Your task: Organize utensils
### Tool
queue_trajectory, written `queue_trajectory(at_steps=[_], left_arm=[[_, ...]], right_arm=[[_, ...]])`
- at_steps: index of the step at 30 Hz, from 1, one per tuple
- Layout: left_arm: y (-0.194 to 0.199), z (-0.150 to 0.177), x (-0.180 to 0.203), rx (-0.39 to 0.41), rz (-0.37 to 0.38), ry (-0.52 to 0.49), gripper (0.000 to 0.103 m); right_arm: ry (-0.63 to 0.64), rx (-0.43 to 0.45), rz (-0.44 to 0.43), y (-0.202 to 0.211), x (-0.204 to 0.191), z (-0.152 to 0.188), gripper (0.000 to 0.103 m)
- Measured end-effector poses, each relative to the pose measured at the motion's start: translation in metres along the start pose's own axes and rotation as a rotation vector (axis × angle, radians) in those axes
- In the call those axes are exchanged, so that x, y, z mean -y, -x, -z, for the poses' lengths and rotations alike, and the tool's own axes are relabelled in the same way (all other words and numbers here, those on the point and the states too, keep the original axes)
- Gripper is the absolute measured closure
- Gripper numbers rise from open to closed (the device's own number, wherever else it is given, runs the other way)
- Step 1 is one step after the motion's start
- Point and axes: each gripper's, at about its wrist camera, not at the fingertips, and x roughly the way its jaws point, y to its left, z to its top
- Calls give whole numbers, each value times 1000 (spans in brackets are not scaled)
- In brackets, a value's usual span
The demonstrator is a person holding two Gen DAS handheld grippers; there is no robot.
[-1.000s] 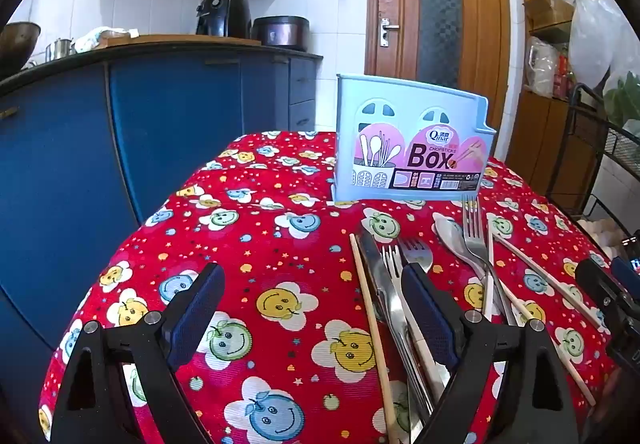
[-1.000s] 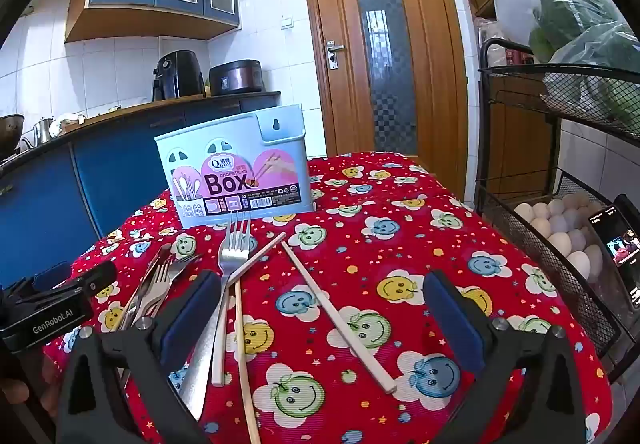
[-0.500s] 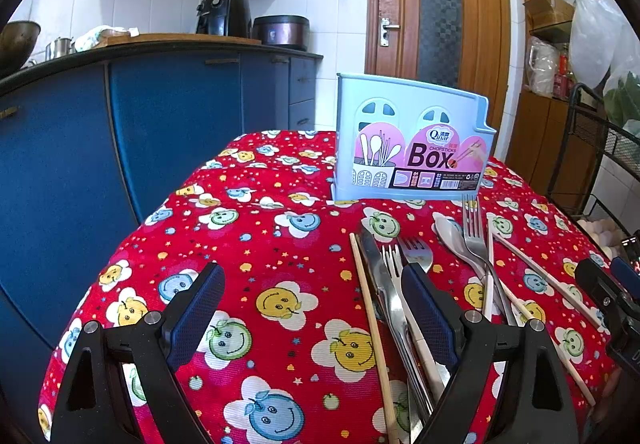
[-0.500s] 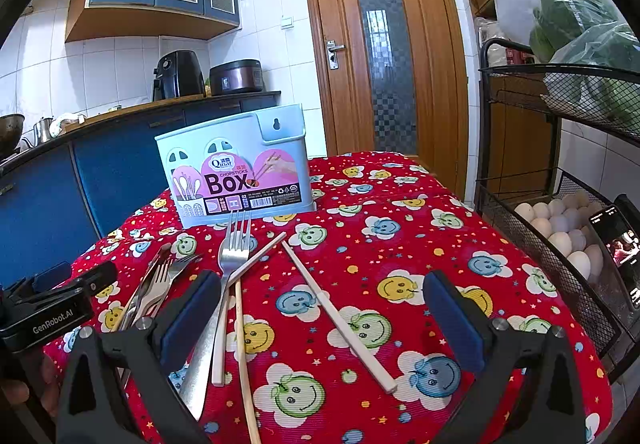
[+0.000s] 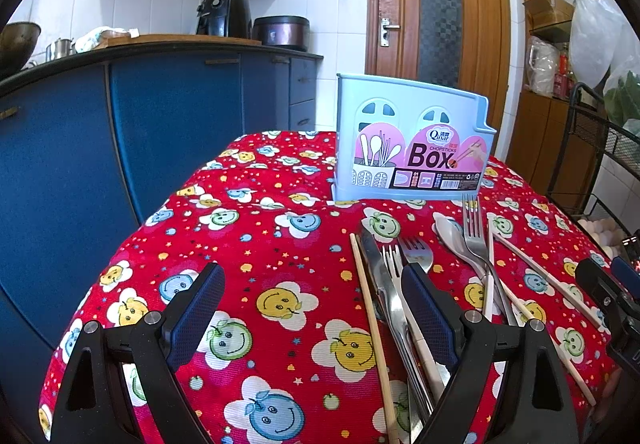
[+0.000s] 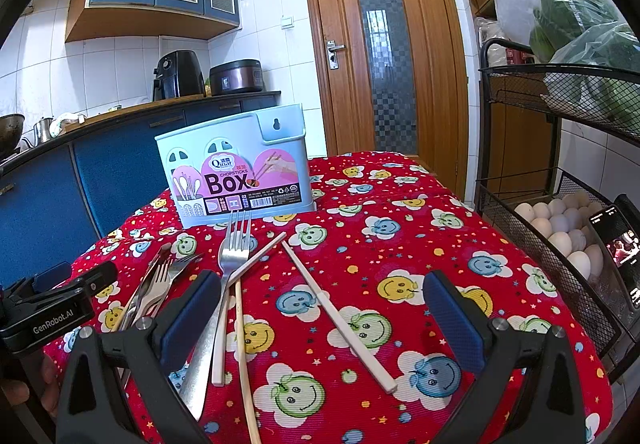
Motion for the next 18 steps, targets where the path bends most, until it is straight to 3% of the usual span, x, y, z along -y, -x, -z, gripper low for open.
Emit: queue_trajectory(at_steps=[18], left_arm=[[0, 0, 0, 0, 0, -1, 13]], right_arm=[[0, 0, 0, 0, 0, 0, 0]])
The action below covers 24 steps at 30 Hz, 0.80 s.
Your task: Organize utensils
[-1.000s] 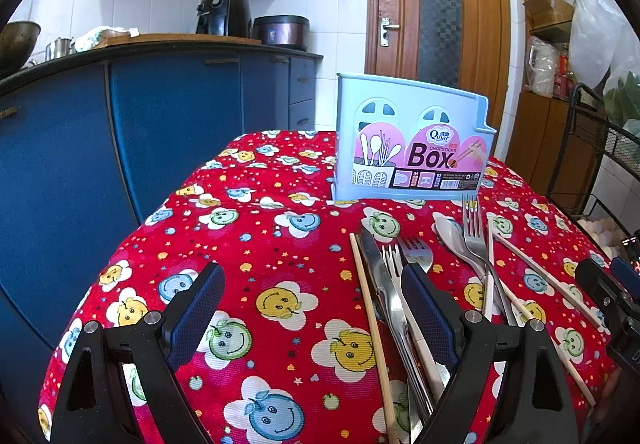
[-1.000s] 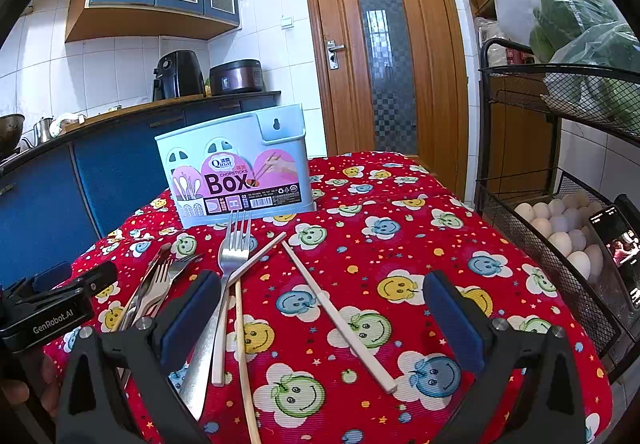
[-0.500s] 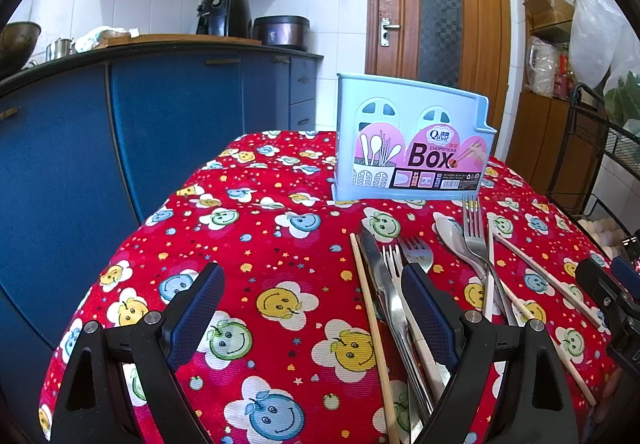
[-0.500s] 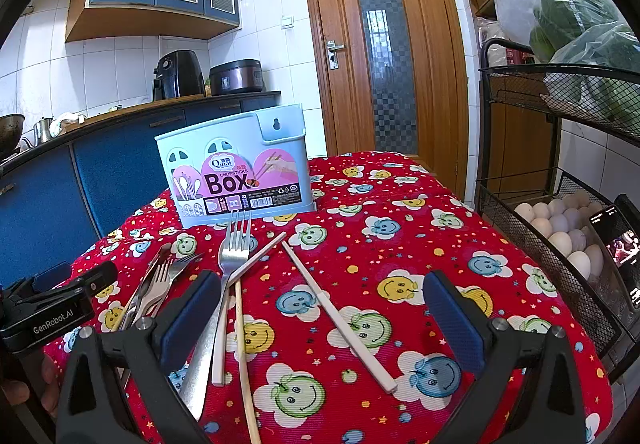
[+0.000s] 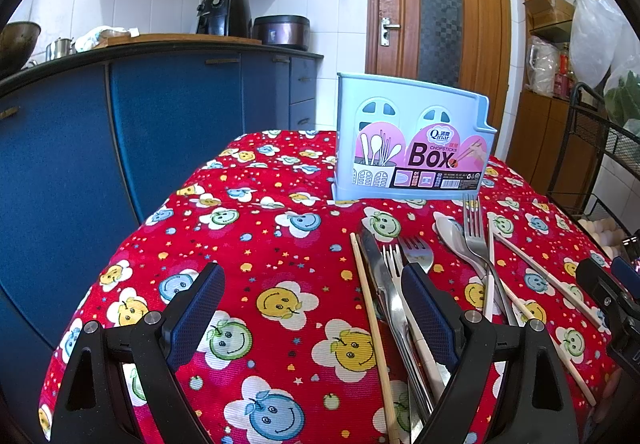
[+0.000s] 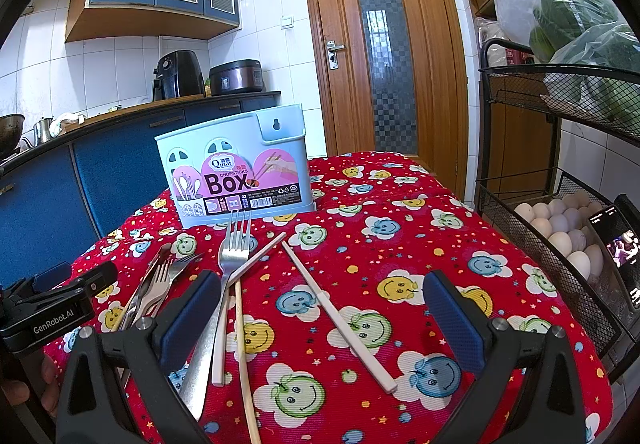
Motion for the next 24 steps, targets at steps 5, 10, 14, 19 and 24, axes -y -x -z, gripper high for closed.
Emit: queue_trajectory(at_steps=[5, 10, 14, 19, 24], left_arm=[[0, 0, 0, 0, 0, 0, 13], [0, 0, 0, 0, 0, 0, 13], [0, 0, 0, 0, -1, 0, 13], [0, 0, 0, -1, 0, 0, 13], [-1, 2, -1, -1, 1, 1, 13]], right_arm=[[0, 0, 0, 0, 0, 0, 0], [0, 0, 0, 0, 0, 0, 0], [0, -1, 0, 0, 0, 0, 0], [0, -1, 0, 0, 0, -1, 0], [0, -1, 0, 0, 0, -1, 0]])
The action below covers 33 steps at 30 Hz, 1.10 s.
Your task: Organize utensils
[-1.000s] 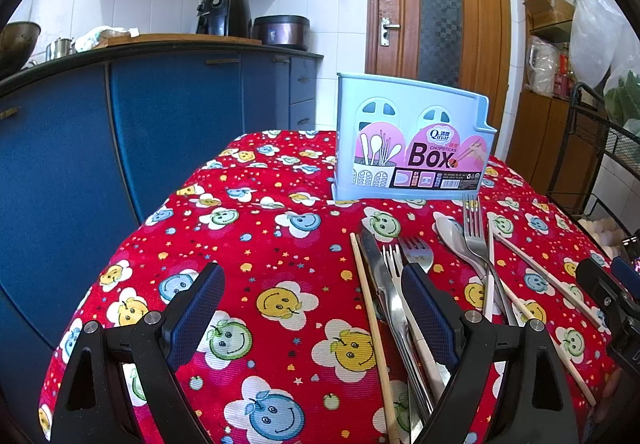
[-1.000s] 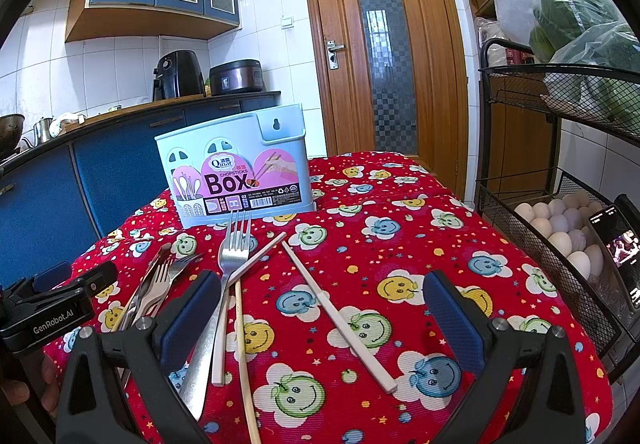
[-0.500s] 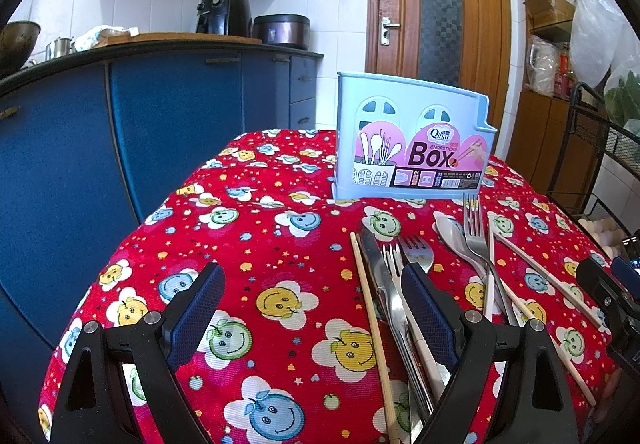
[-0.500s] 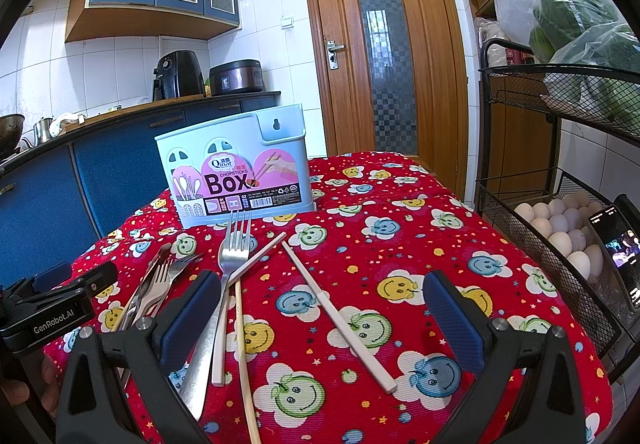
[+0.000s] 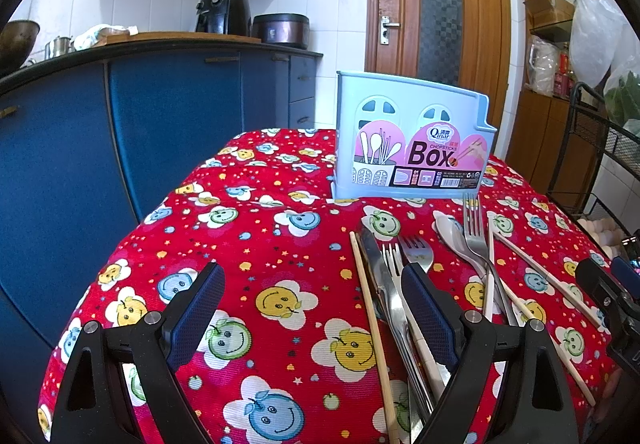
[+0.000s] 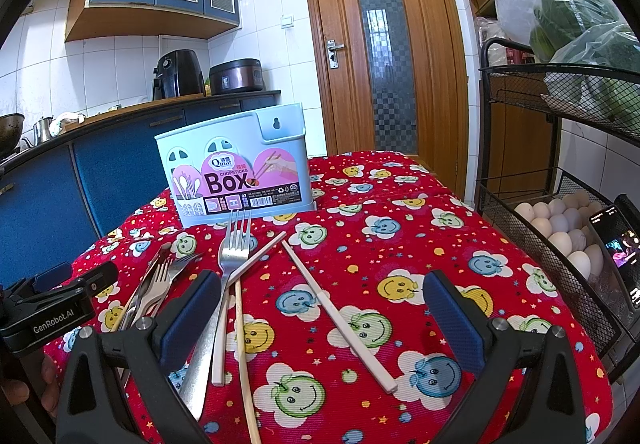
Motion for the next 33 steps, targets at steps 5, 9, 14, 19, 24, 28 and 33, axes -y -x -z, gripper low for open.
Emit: queue_trajectory(at_steps=[5, 9, 14, 19, 24, 28, 33], left_arm=[[0, 0, 0, 1, 0, -3, 13], [-4, 4, 4, -5, 7, -5, 13], [-5, 2, 4, -11, 20, -4, 13], [-8, -4, 5, -40, 24, -20, 13], [-11, -10, 6, -95, 25, -58, 13], [-15, -11, 5, -150, 28, -78, 13], [-27, -12, 2, -247, 36, -82, 13]], right_arm=[[-6, -2, -4, 0, 1, 0, 0], [-10, -4, -6, 0, -1, 1, 0], [-4, -34, -6, -5, 2, -1, 0], [-42, -108, -38, -14, 8, -7, 0], [-46, -175, -53, -21, 13, -18, 0], [-2, -226, -55, -27, 13, -28, 0], [59, -322, -80, -44, 11, -38, 0]])
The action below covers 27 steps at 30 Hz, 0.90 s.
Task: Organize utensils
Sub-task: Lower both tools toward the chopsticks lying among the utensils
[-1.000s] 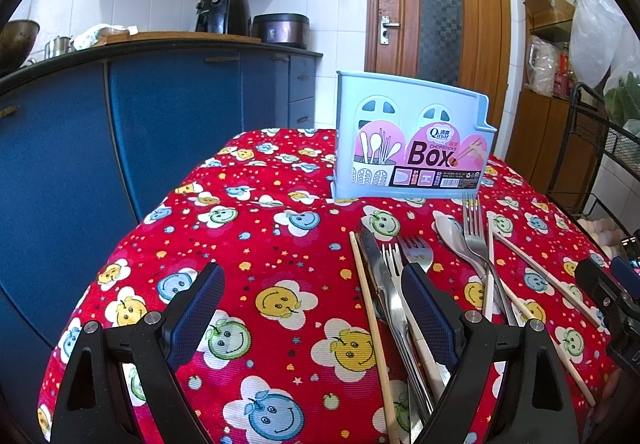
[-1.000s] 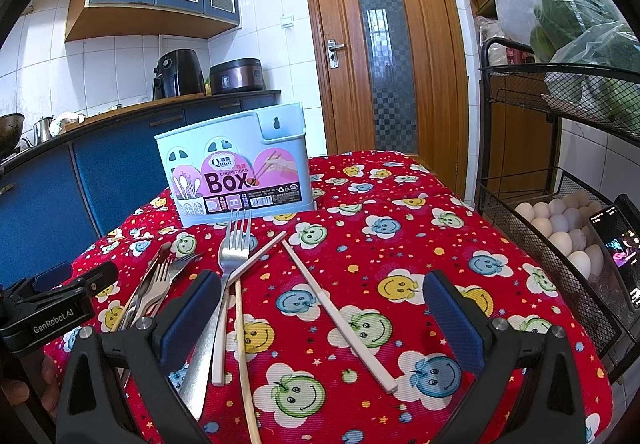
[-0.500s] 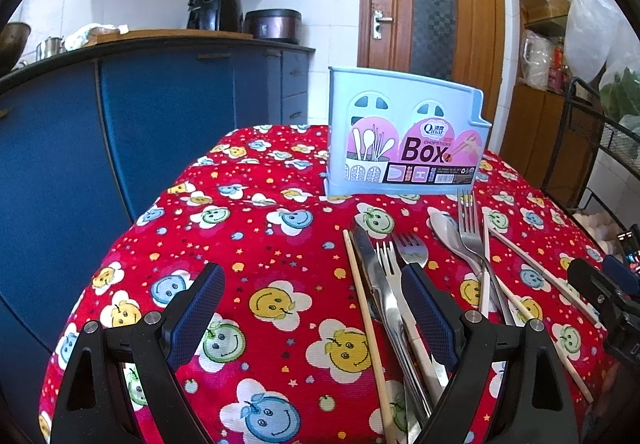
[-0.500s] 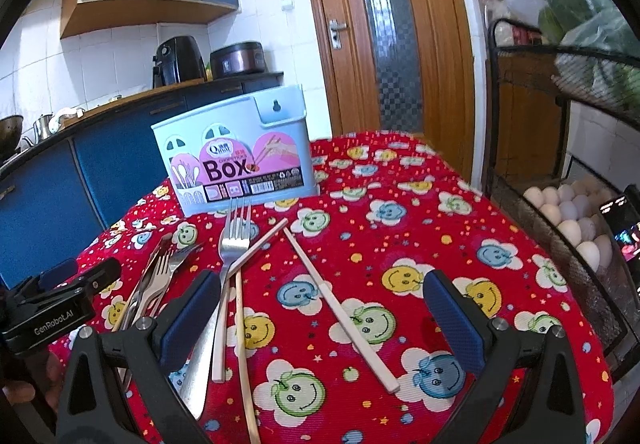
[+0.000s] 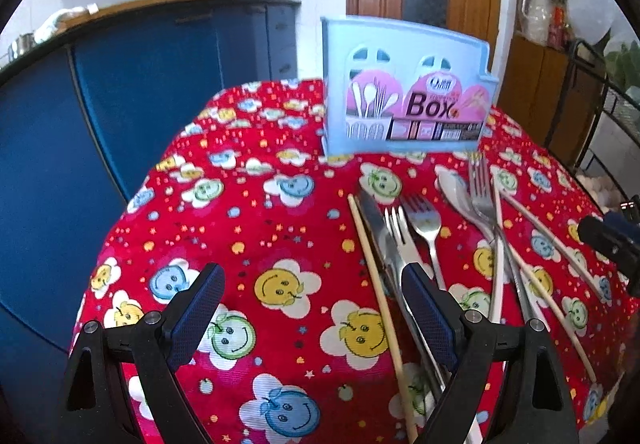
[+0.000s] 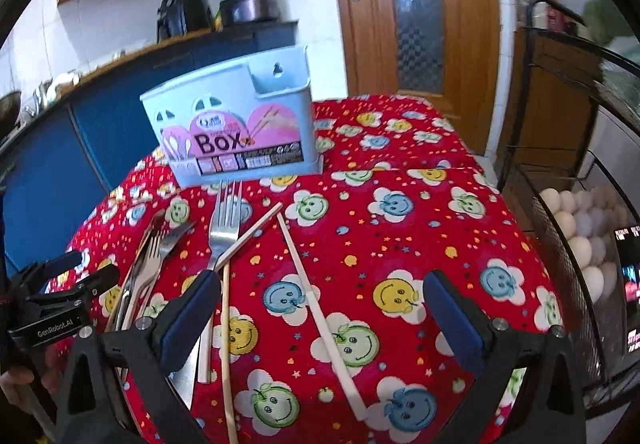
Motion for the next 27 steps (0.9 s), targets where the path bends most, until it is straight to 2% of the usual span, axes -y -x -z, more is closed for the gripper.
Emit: queue_trajectory(at_steps=[5, 17, 19, 27], left_arm=[[-12, -3, -1, -49, -25, -22, 13], [-34, -14, 0, -146, -10, -54, 14], [-38, -17, -1, -160, 1, -55, 20], [-53, -34, 1, -235, 52, -116, 44]], right_arm=[[49, -77, -16, -13, 0, -8, 3], [160, -214, -10, -52, -5, -17, 39], [168, -238, -7, -57, -5, -18, 44], [236, -323, -20, -72, -7, -31, 51]])
